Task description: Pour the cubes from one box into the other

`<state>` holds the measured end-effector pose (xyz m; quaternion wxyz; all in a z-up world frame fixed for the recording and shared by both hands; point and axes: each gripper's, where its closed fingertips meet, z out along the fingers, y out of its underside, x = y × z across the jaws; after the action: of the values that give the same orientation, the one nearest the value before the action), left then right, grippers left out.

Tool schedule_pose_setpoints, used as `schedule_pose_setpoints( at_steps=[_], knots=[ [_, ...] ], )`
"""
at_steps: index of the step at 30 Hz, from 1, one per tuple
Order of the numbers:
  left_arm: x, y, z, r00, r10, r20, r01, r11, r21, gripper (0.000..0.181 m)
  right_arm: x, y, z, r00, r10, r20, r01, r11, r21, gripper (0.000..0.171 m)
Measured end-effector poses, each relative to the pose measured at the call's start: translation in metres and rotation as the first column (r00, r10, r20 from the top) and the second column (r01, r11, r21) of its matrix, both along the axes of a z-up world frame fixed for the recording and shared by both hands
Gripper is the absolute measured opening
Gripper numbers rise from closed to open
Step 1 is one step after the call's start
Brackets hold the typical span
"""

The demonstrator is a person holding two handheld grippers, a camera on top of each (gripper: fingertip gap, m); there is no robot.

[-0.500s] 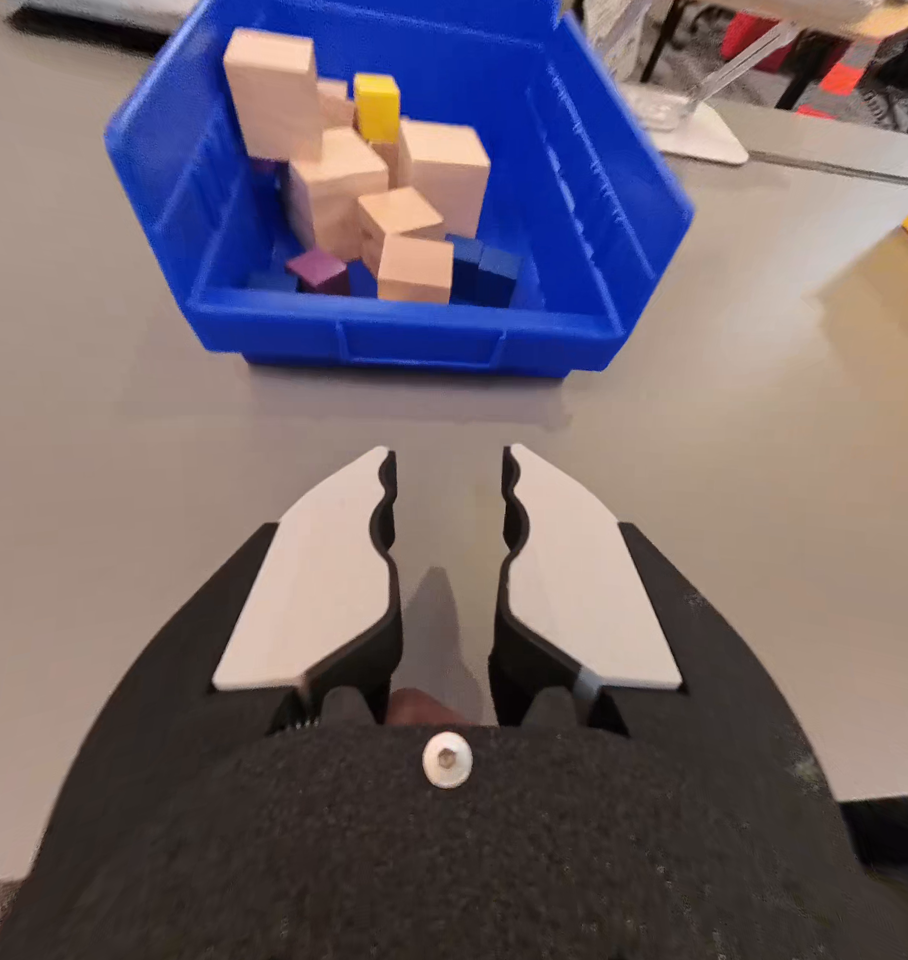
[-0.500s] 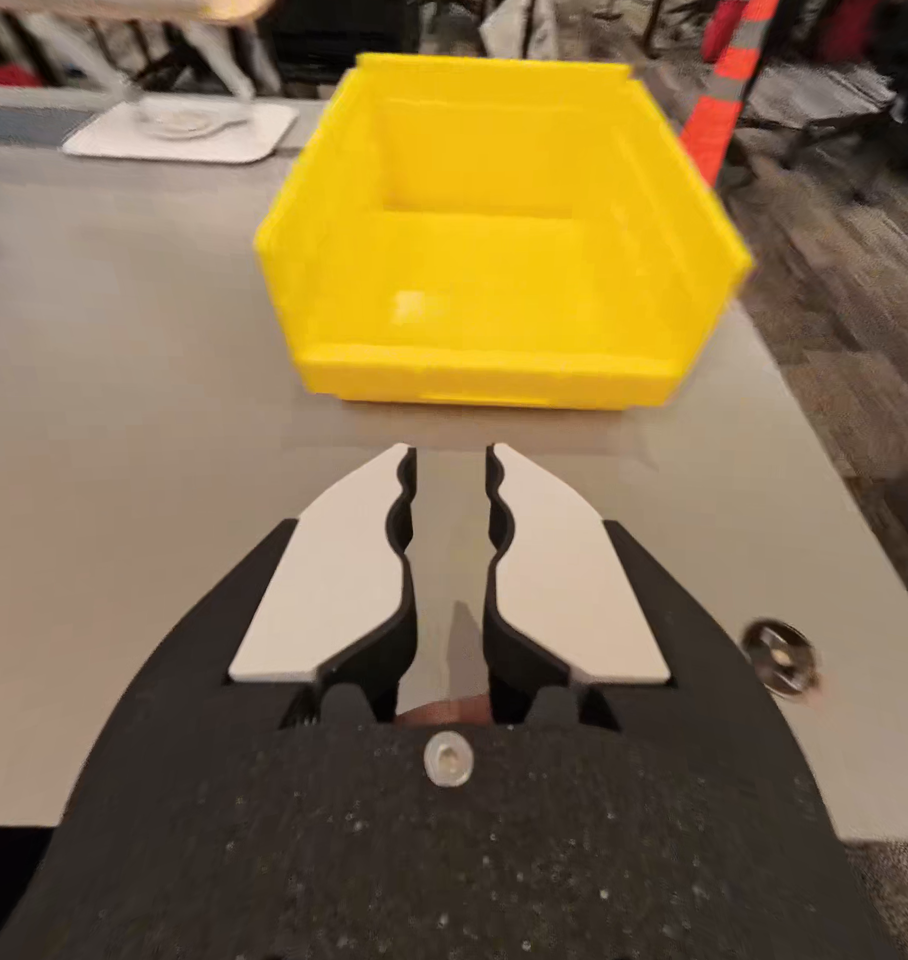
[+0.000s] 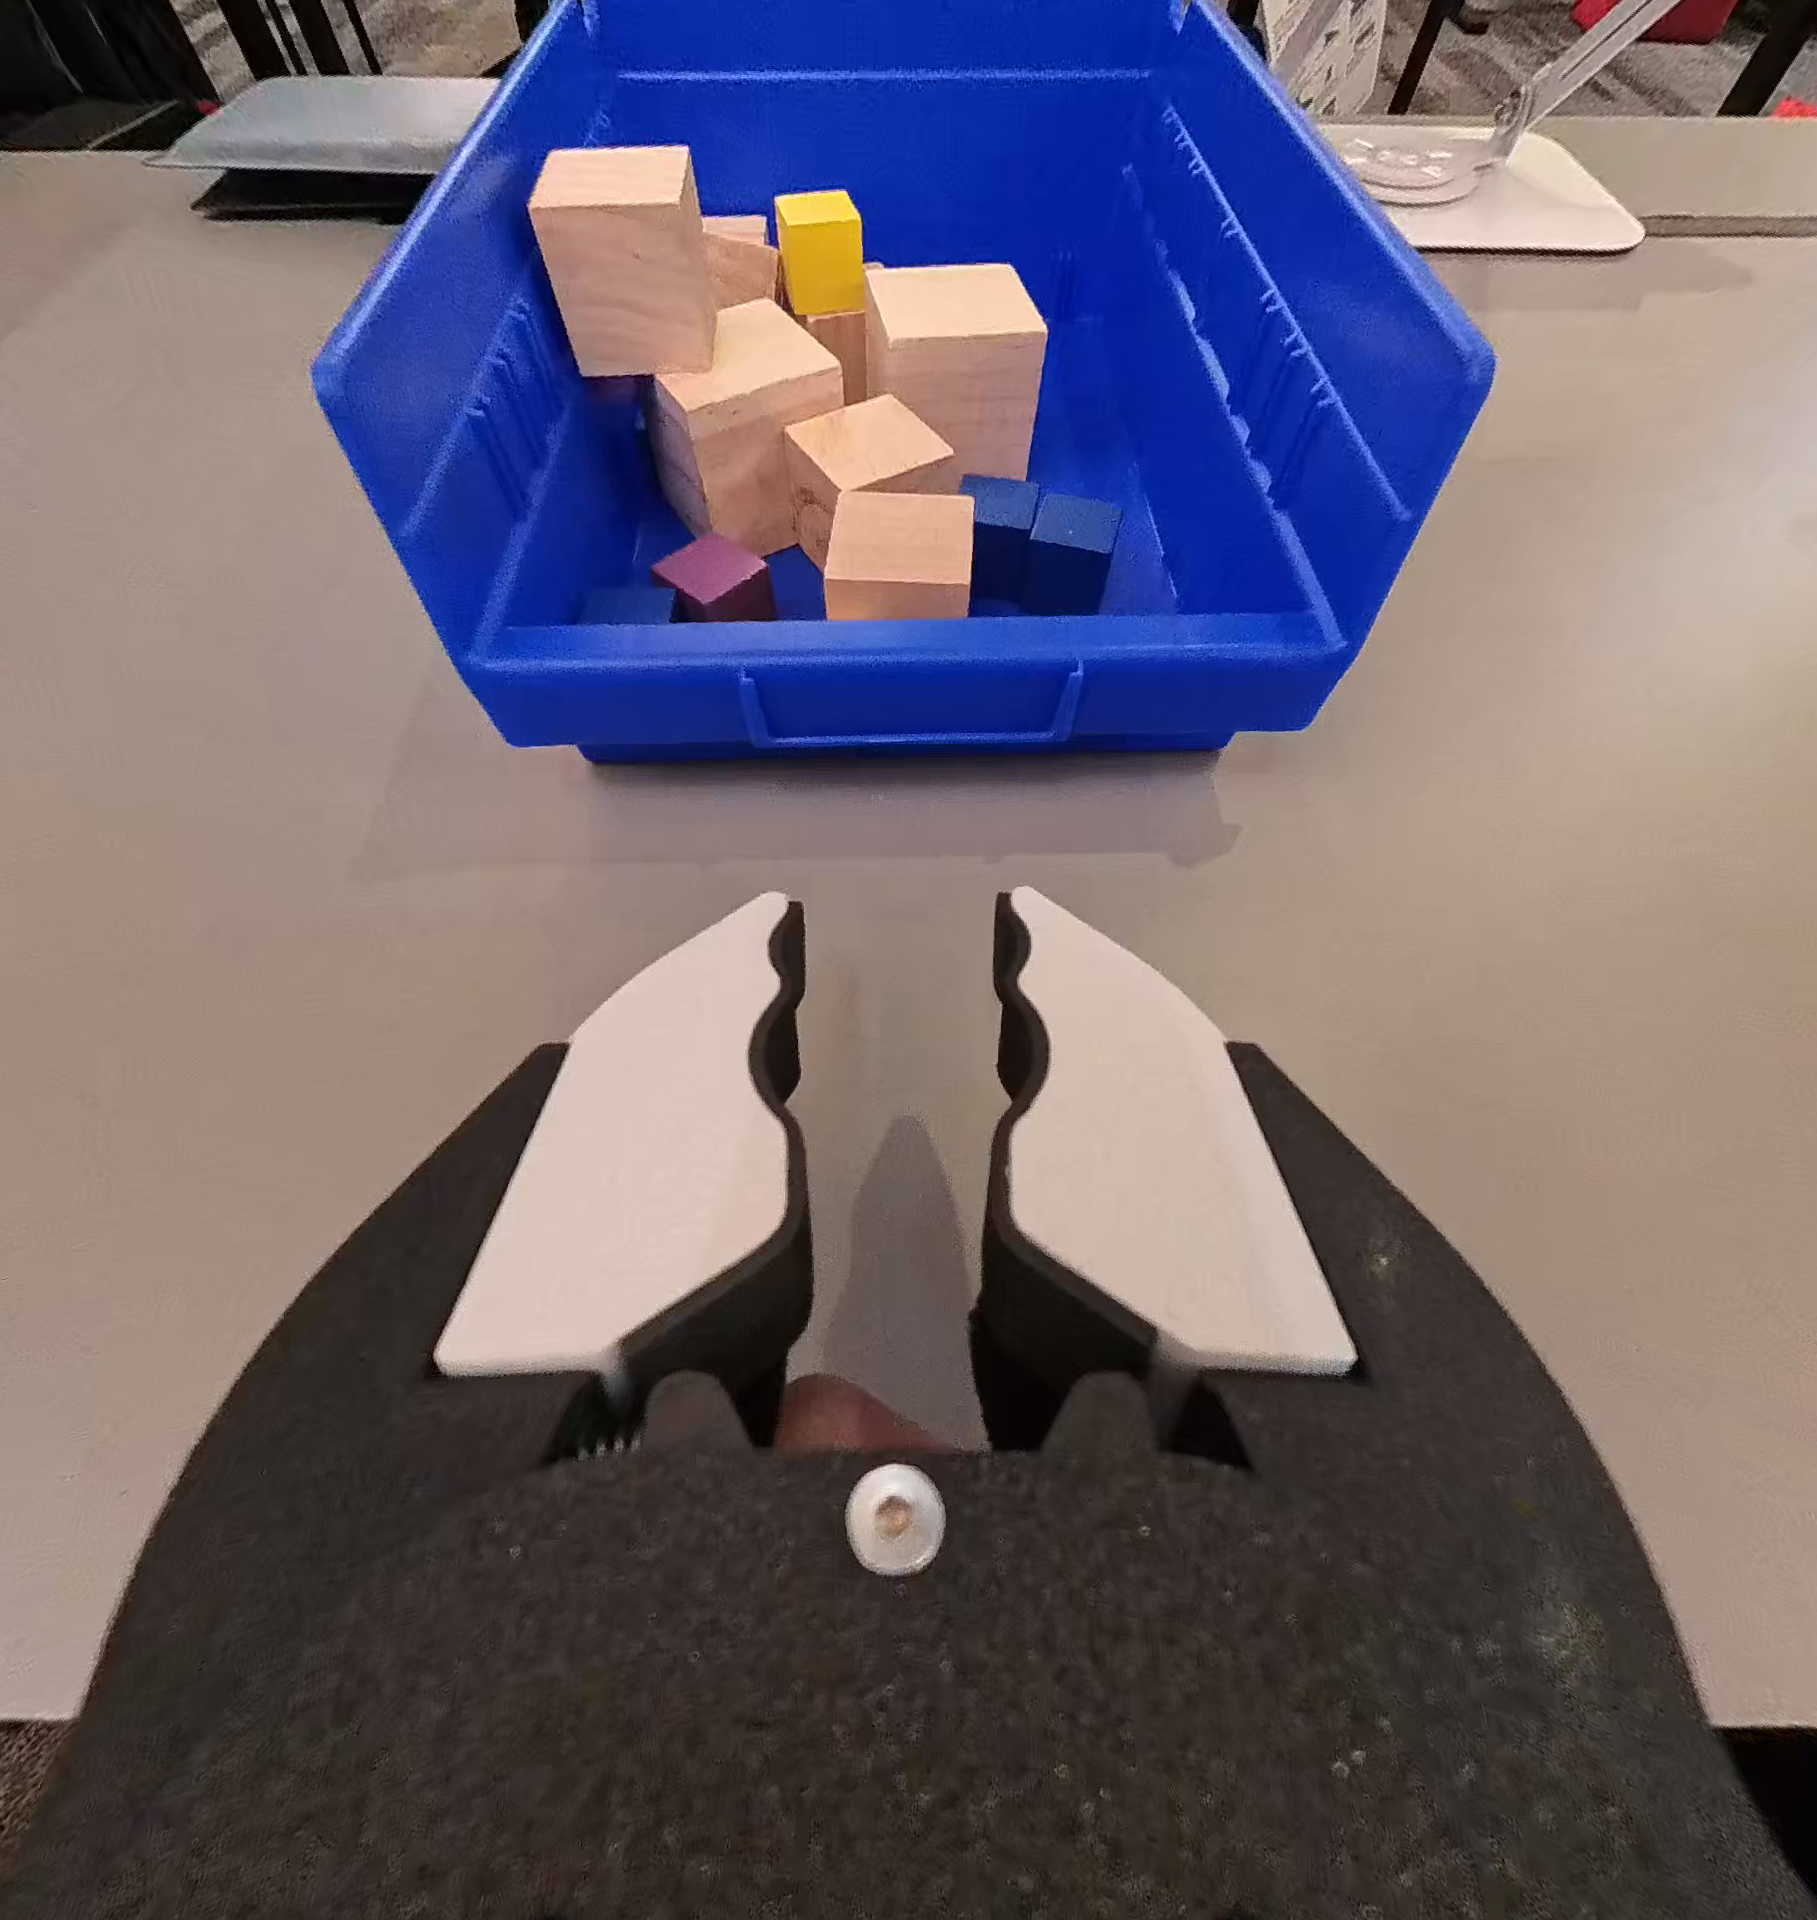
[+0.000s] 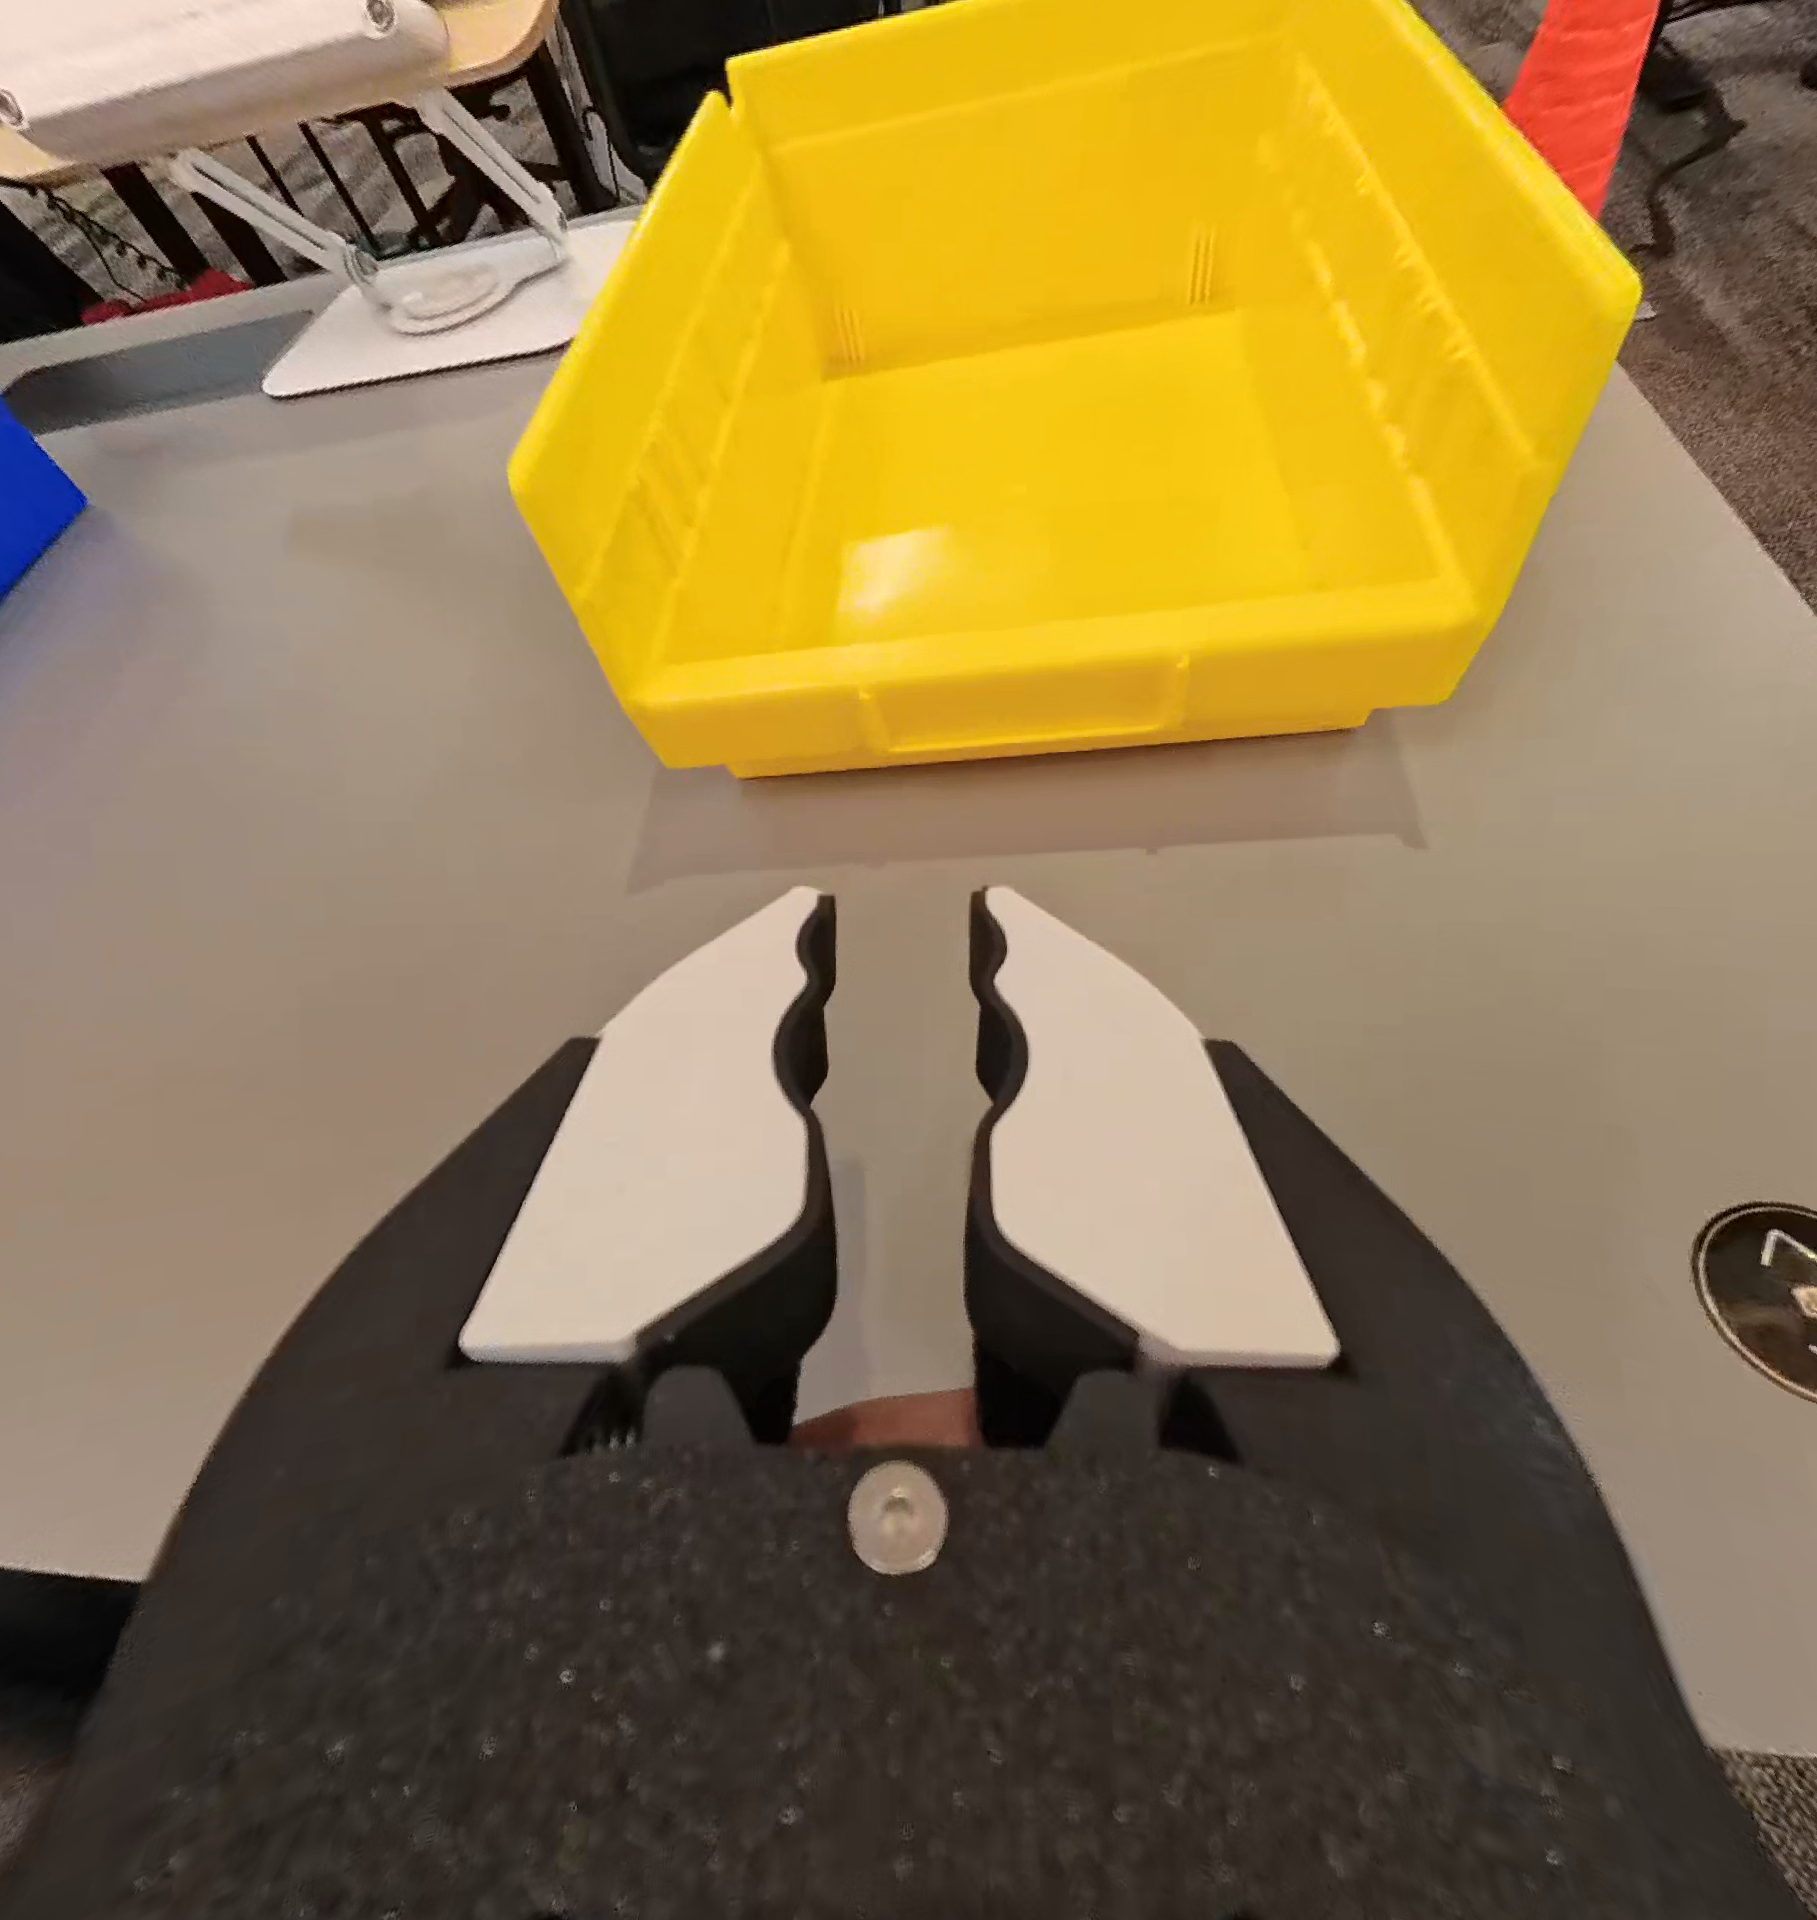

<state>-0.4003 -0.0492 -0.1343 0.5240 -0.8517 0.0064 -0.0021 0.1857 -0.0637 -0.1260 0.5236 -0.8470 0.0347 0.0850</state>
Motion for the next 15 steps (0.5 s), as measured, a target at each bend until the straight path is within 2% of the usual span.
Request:
schedule_pose_setpoints(
  at_steps=[6, 15],
  knots=[
    [-0.0014, -0.0001, -0.0013, 1.000, -0.002, -0.019, 0.002, 1.000, -0.008, 0.033, 0.0020, 0.0001, -0.0019, 1.000, -0.019, -0.017, 0.019, 1.000, -0.008, 0.024],
    [-0.0067, 0.0001, -0.0063, 0.999, 0.010, 0.045, -0.008, 0.999, -0.043, 0.033, 0.0023, -0.0010, -0.0033, 0.996, -0.017, -0.086, 0.015, 1.000, -0.019, 0.023]
  ],
)
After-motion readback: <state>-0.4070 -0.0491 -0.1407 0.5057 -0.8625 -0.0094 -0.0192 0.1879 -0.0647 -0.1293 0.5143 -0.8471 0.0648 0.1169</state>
